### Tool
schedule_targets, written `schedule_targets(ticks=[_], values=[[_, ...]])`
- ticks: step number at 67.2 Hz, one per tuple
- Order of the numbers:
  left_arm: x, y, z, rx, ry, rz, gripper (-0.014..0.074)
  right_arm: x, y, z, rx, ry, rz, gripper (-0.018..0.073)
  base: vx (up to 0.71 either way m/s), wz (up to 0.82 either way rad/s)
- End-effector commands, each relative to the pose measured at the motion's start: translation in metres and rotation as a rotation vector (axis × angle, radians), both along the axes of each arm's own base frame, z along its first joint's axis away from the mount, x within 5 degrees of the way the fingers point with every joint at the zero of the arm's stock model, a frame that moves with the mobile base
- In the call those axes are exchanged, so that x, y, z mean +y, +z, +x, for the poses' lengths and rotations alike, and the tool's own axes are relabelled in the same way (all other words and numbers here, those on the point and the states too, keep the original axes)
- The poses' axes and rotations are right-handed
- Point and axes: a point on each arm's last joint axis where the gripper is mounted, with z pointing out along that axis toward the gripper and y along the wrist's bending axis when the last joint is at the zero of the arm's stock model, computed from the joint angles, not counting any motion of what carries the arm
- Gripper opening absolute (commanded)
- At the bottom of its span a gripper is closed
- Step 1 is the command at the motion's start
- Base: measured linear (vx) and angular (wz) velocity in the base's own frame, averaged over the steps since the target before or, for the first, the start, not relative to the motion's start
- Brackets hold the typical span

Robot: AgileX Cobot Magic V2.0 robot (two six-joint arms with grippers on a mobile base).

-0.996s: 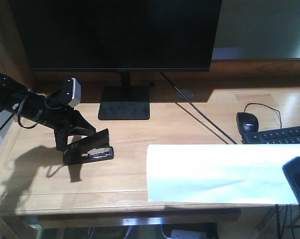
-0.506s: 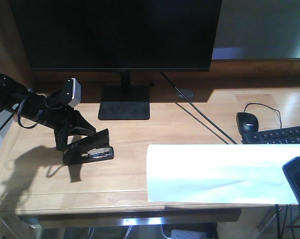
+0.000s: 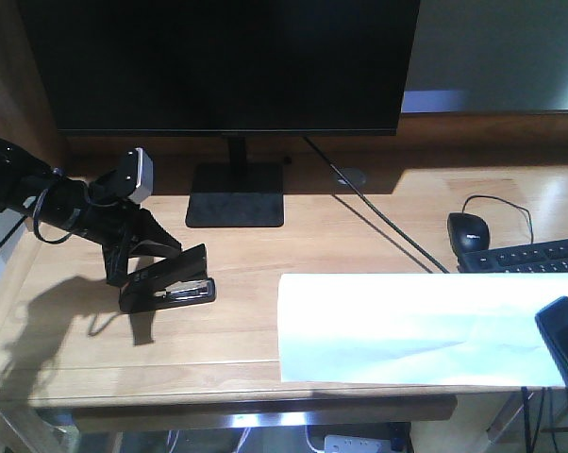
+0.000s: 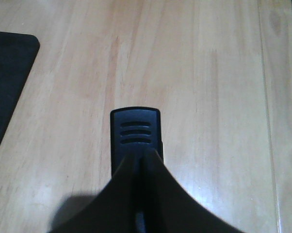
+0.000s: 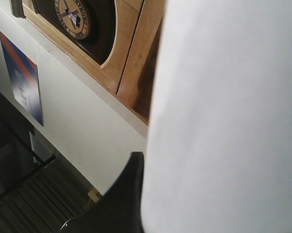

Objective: Grab stapler and paper to desk for stapling

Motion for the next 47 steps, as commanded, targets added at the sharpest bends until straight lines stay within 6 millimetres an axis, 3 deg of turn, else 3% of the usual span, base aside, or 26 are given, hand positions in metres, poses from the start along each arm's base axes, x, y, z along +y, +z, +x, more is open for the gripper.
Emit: schedule_targets(ticks=[1, 15, 22, 34, 47], values=[[-0.005, 0.033, 0.0, -0.06, 0.008, -0.062, -0.0006, -0.002, 0.004, -0.001, -0.034, -0.007, 0.049, -0.0006, 0.0, 0.0], [-0.005, 0.033, 0.0, -0.06, 0.008, -0.062, -0.0006, 0.001, 0.002, -0.001, -0.032, 0.01, 0.002, -0.0005, 0.0, 0.0], [-0.005, 0.033, 0.0, -0.06, 0.008, -0.062, -0.0006, 0.011, 0.004, -0.004, -0.072, 0.086, -0.134, -0.0005, 0.0, 0.0], [-0.005, 0.033, 0.0, -0.06, 0.008, -0.062, -0.0006, 0.024, 0.024, -0.003, -0.119, 0.175, -0.336, -0.0005, 0.0, 0.0], [-0.005, 0.033, 0.0, -0.06, 0.008, -0.062, -0.0006, 0.026, 0.043, 0.013, -0.054, 0.14, -0.491, -0.0005, 0.0, 0.0]])
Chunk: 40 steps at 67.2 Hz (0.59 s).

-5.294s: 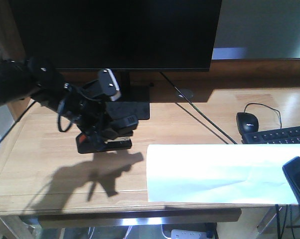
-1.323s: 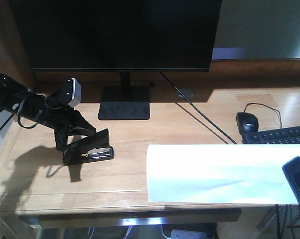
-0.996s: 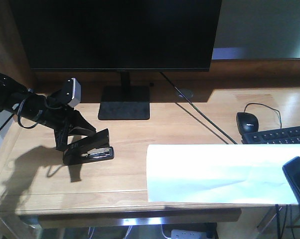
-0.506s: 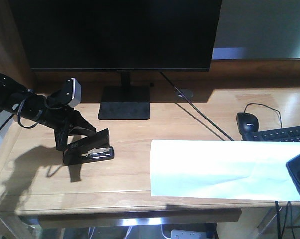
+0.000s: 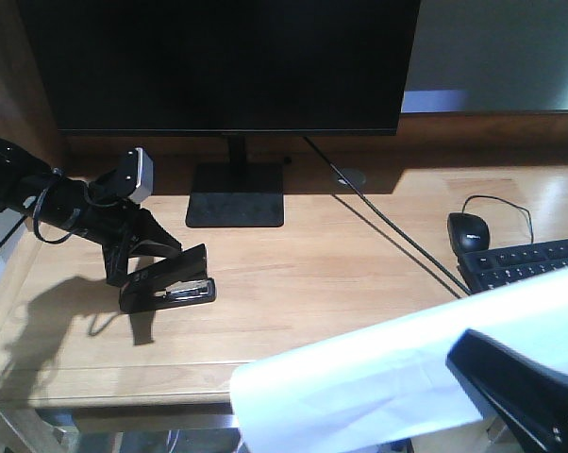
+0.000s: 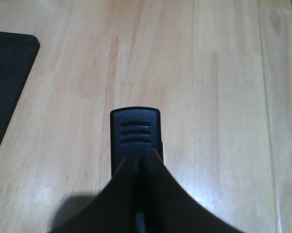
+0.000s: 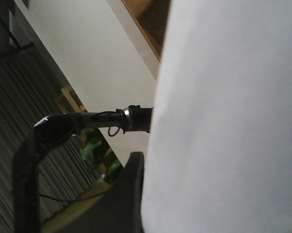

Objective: Grab stapler and paper to desk for stapling
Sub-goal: 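Lift the white paper up and over the desk with the right gripper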

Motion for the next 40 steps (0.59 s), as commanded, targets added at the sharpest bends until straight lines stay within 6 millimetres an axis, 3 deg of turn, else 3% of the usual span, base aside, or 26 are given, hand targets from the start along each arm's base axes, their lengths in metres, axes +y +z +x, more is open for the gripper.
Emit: schedule_targets(ticks=[1, 11, 24, 40], values=[[-0.005, 0.033, 0.0, -0.06, 0.008, -0.062, -0.0006, 0.002, 0.021, 0.012, 0.01, -0.015, -0.041, -0.0005, 0.0, 0.0], [-0.004, 0.033, 0.0, -0.06, 0.012, -0.062, -0.0006, 0.008, 0.026, 0.031, 0.049, 0.014, -0.121, -0.0005, 0.0, 0.0], [-0.004, 0.033, 0.0, -0.06, 0.012, -0.062, -0.0006, 0.02, 0.019, 0.067, 0.171, 0.087, -0.152, -0.0005, 0.0, 0.0], [-0.004, 0.033, 0.0, -0.06, 0.012, -0.062, -0.0006, 0.041, 0.008, 0.114, 0.249, 0.298, -0.197, -0.0005, 0.0, 0.0]])
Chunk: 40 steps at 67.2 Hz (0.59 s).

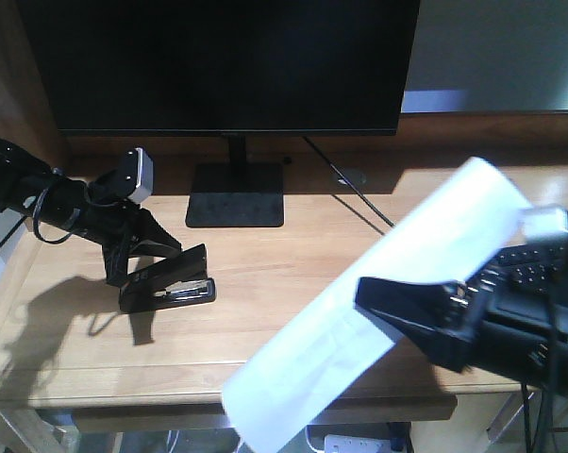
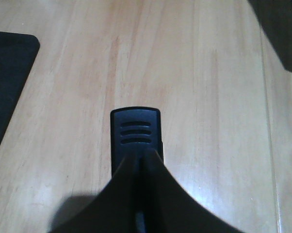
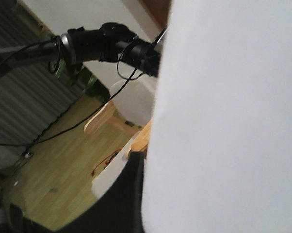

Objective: Grab stapler and paper to desk for stapling
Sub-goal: 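Lift the white paper up and over the desk with the right gripper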

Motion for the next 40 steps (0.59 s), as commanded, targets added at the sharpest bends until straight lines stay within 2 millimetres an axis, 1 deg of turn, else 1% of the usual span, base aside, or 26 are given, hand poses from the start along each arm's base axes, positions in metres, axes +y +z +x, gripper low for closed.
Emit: schedule_targets(ticks=[1, 5, 10, 13, 19, 20, 25, 32, 40], values=[[-0.004, 0.033, 0.0, -0.06, 0.012, -0.062, -0.0006, 0.011, 0.011, 0.02, -0.005, 0.117, 0.06, -0.0005, 0.0, 0.0], [-0.004, 0.033, 0.0, -0.06, 0.012, -0.062, -0.0006, 0.017, 0.007, 0.031, 0.031, 0.157, 0.058, -0.0005, 0.0, 0.0], [-0.004, 0.033, 0.0, -0.06, 0.012, -0.062, -0.0006, 0.029, 0.002, 0.044, 0.06, 0.211, 0.022, -0.0005, 0.0, 0.0], [-0.004, 0.033, 0.0, -0.06, 0.012, -0.062, -0.0006, 0.04, 0.001, 0.049, 0.057, 0.252, -0.006, -0.0005, 0.0, 0.0], [-0.004, 0.033, 0.0, -0.06, 0.012, -0.062, -0.0006, 0.063, -0.009, 0.06, 0.071, 0.314, -0.1, -0.0005, 0.0, 0.0], [-0.004, 0.033, 0.0, -0.06, 0.012, -0.062, -0.0006, 0.067, -0.009, 0.06, 0.067, 0.322, -0.106, -0.0005, 0.0, 0.0], [-0.004, 0.033, 0.0, -0.06, 0.012, -0.062, -0.0006, 0.08, -0.018, 0.071, 0.087, 0.31, -0.182, -0.0005, 0.0, 0.0], [-0.004, 0.033, 0.0, -0.06, 0.012, -0.062, -0.0006, 0.084, -0.033, 0.087, 0.139, 0.235, -0.267, -0.0005, 0.0, 0.0], [-0.004, 0.033, 0.0, -0.06, 0.012, -0.062, -0.0006, 0.078, -0.047, 0.099, 0.177, 0.15, -0.353, -0.0005, 0.0, 0.0]])
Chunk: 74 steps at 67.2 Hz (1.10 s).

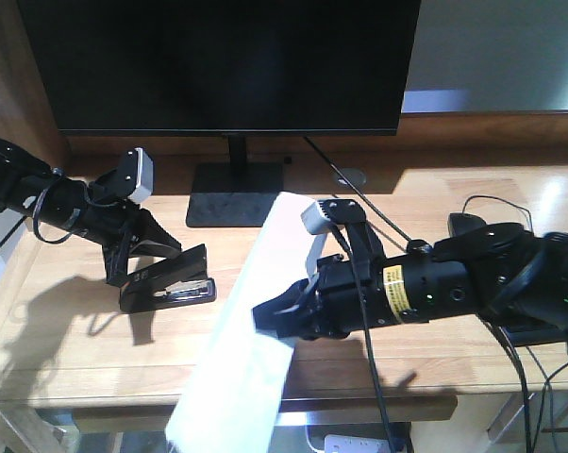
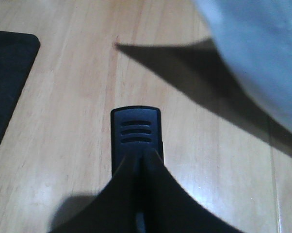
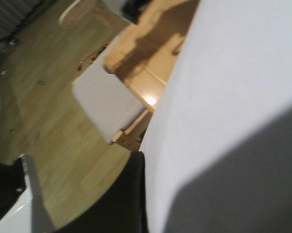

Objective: Grab stapler and paper to desk for stapling
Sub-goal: 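Lift the white paper up and over the desk with the right gripper, then lay the paper flat on the desk next to the stapler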

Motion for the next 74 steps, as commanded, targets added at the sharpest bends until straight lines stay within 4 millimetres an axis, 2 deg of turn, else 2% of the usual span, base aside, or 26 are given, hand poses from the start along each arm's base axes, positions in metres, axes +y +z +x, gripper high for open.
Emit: schedule_targets(ticks=[1, 10, 22, 27, 46, 55, 64, 74], values=[[-0.004, 0.033, 0.0, -0.06, 0.012, -0.062, -0.0006, -0.004, 0.008, 0.012, -0.039, -0.087, -0.044, -0.0005, 0.0, 0.0], [-0.004, 0.033, 0.0, -0.06, 0.012, -0.062, -0.0006, -0.009, -0.002, 0.017, -0.027, -0.159, -0.117, -0.0005, 0.0, 0.0], [-0.004, 0.033, 0.0, -0.06, 0.012, -0.062, -0.0006, -0.005, 0.004, 0.016, -0.021, -0.117, -0.084, -0.0005, 0.0, 0.0], [-0.004, 0.033, 0.0, -0.06, 0.012, -0.062, -0.0006, 0.0, 0.012, 0.016, -0.015, -0.067, -0.043, -0.0005, 0.0, 0.0], [-0.004, 0.033, 0.0, -0.06, 0.012, -0.062, -0.0006, 0.019, 0.066, 0.017, -0.024, 0.147, 0.143, -0.0005, 0.0, 0.0], [-0.004, 0.033, 0.0, -0.06, 0.012, -0.062, -0.0006, 0.022, 0.079, 0.016, -0.017, 0.192, 0.184, -0.0005, 0.0, 0.0], [-0.004, 0.033, 0.0, -0.06, 0.012, -0.062, -0.0006, 0.023, 0.079, 0.015, -0.001, 0.201, 0.184, -0.0005, 0.0, 0.0], [-0.004, 0.033, 0.0, -0.06, 0.012, -0.062, -0.0006, 0.024, 0.061, 0.02, 0.055, 0.173, 0.161, -0.0005, 0.0, 0.0]])
